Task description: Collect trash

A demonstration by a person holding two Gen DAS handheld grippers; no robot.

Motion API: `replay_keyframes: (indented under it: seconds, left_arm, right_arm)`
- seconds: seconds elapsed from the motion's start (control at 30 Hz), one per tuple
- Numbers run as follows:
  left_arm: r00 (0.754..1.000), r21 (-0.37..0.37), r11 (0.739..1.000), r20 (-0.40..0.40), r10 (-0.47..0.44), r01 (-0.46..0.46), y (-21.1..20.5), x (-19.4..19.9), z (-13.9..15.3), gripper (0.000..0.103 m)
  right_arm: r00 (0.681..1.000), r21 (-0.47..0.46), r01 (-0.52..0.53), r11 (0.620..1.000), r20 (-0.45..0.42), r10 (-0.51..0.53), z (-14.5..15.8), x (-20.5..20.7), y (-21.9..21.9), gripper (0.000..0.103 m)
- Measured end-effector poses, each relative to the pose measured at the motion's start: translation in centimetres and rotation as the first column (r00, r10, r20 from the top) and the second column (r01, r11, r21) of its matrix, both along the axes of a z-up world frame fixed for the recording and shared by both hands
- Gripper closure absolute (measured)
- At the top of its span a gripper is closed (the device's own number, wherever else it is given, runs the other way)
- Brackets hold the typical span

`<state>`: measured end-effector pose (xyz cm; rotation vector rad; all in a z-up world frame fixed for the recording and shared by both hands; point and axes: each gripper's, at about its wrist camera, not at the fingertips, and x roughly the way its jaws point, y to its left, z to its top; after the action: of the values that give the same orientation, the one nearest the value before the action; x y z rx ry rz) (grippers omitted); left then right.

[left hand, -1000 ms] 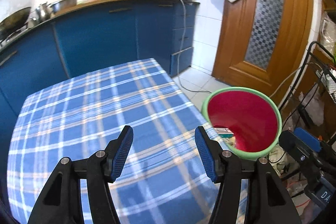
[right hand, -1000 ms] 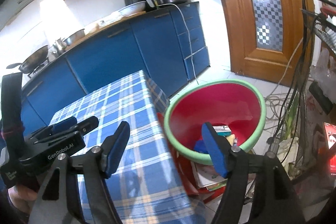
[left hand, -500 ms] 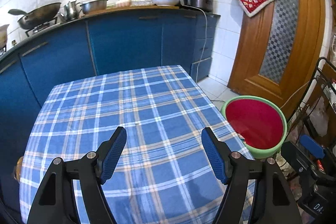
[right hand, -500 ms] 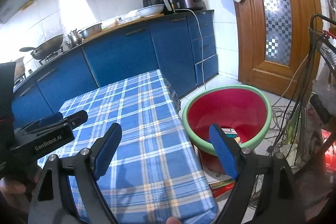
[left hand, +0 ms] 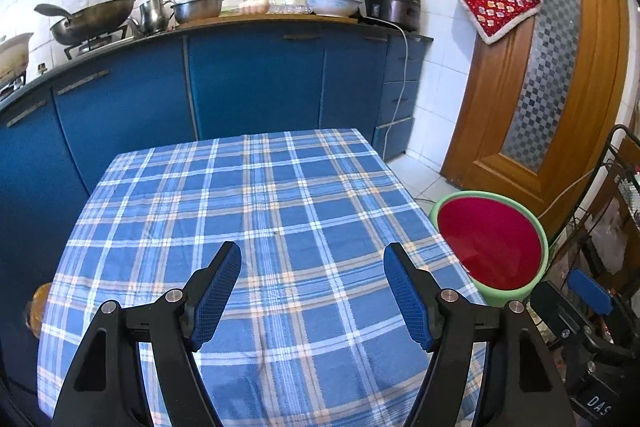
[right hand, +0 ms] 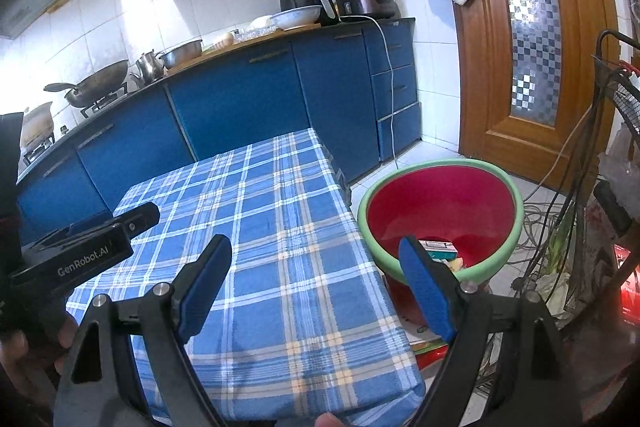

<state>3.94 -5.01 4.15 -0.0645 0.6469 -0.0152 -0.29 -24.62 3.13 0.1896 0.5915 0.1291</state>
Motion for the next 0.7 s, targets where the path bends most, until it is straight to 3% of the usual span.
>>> replay_keyframes:
  seconds: [0.7]
  left_arm:
    - [1.0, -0.012, 1.0, -0.015, 0.006, -0.006, 0.14, 0.07, -0.16, 0.028]
  right_arm:
    - [1.0, -0.001, 0.0, 1.0, 0.001, 0.0, 0.07, 0.02, -0.02, 0.018]
